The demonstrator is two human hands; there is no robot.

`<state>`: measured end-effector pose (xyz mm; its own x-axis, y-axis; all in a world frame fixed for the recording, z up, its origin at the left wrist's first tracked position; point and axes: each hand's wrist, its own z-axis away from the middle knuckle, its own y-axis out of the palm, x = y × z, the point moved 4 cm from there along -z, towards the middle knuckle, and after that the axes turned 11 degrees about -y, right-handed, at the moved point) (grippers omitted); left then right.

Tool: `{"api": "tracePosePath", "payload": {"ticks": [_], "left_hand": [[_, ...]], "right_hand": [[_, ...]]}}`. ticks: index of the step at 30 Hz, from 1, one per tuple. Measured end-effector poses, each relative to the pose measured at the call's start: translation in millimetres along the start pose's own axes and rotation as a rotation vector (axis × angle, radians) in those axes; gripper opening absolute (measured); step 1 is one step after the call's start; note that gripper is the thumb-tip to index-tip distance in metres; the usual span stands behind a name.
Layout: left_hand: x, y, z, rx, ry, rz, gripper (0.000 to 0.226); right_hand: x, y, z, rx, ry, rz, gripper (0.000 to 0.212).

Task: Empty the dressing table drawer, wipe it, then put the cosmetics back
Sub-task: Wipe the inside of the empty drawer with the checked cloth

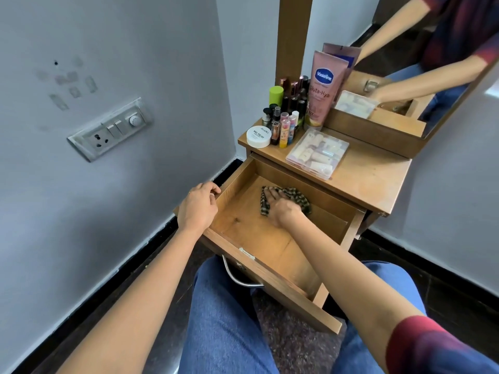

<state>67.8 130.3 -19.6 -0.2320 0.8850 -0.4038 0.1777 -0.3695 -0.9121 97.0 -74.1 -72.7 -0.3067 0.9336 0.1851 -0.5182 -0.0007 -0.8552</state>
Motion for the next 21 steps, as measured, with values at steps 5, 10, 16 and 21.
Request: {"api": "tracePosePath", "payload": {"ticks": [5,10,16,21], "left_hand": [[0.8,-1.4,-0.4,-0.006,0.006,0.004,0.022],[-2.3,-1.2,-0.2,-0.002,0.01,0.001,0.02],[-8.4,-4.7,2.4,-0.007,0.06,-0.006,0.018],[-33.6,-8.6,10.8,0.038,0.277,0.001,0.021]], "right_hand": [[-28.3,12.3,28.0,-0.012,0.154,-0.092,0.063],[-40.8,22.2,61.3,-0.04,0.312,-0.123,0.061],[-31.1,1.3,78.6,-0.134,0.147,0.041,0.049],[-56.5,2.8,115.9,-0.347,0.018,-0.131,0.051]]}}
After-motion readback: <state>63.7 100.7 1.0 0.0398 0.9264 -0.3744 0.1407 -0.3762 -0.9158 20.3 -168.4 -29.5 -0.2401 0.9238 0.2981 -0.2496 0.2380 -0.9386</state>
